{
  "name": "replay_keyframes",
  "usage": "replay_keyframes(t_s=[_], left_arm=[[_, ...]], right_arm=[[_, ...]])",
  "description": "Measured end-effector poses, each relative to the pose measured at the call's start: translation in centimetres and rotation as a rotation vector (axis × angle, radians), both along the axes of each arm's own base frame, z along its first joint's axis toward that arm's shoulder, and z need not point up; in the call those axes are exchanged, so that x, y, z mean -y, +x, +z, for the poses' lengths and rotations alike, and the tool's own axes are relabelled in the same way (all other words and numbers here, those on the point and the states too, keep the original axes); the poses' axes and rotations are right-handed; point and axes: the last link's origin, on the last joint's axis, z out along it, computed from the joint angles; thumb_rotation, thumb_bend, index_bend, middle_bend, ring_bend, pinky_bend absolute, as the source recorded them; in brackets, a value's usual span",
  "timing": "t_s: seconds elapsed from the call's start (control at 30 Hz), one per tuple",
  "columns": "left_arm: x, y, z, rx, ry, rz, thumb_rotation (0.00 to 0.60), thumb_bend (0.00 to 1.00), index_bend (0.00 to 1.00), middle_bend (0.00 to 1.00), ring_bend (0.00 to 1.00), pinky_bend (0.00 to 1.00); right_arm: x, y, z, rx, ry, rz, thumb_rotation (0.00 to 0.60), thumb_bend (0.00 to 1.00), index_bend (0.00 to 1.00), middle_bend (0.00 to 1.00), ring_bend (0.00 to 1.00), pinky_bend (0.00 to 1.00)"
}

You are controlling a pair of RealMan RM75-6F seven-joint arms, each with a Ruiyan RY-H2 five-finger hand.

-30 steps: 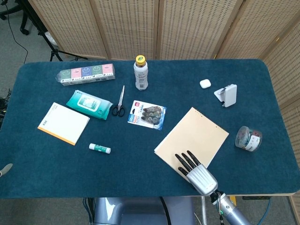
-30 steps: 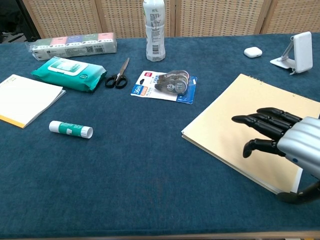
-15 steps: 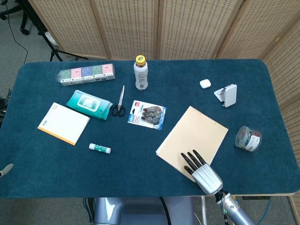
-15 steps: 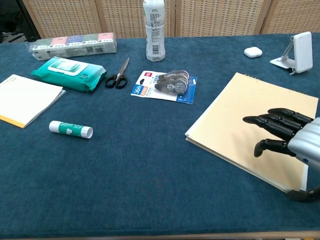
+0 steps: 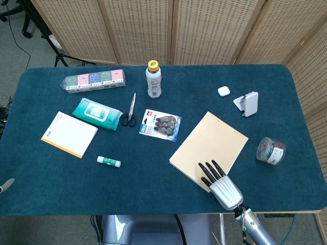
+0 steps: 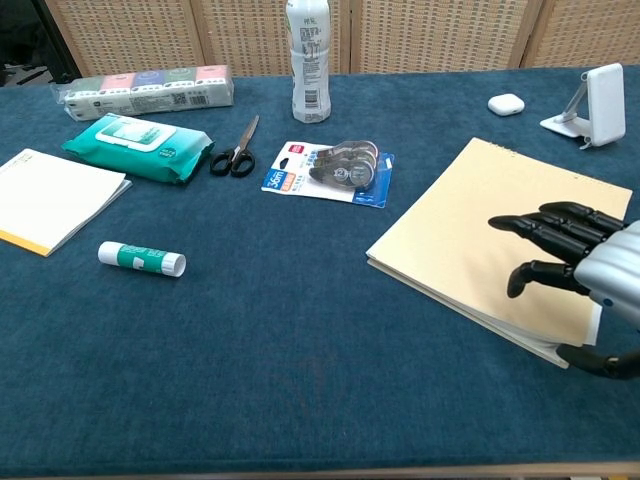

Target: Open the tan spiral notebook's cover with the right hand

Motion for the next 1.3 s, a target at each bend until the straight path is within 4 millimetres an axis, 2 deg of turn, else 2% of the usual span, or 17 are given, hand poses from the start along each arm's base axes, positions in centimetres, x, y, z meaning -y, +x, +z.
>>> replay_keyframes(t_s=[0.93,1.3], left_arm=[[0.0,0.0,0.1,0.011,0.000,0.002,0.600,0.00,0.00,0.00,0.00,0.00],[0.0,0.0,0.1,0.008,-0.005,0.000,0.600,0.00,0.00,0.00,0.00,0.00]], right_arm=[[2.3,0.7,-0.3,-0.009,-0.049,-0.056,0.600,0.36,0.33,0.00,0.00,0.00],[2.7,0.9,0.1,0.000,-0.052,-0.060,0.600,0.32,0.41,0.00,0.00,0.00]])
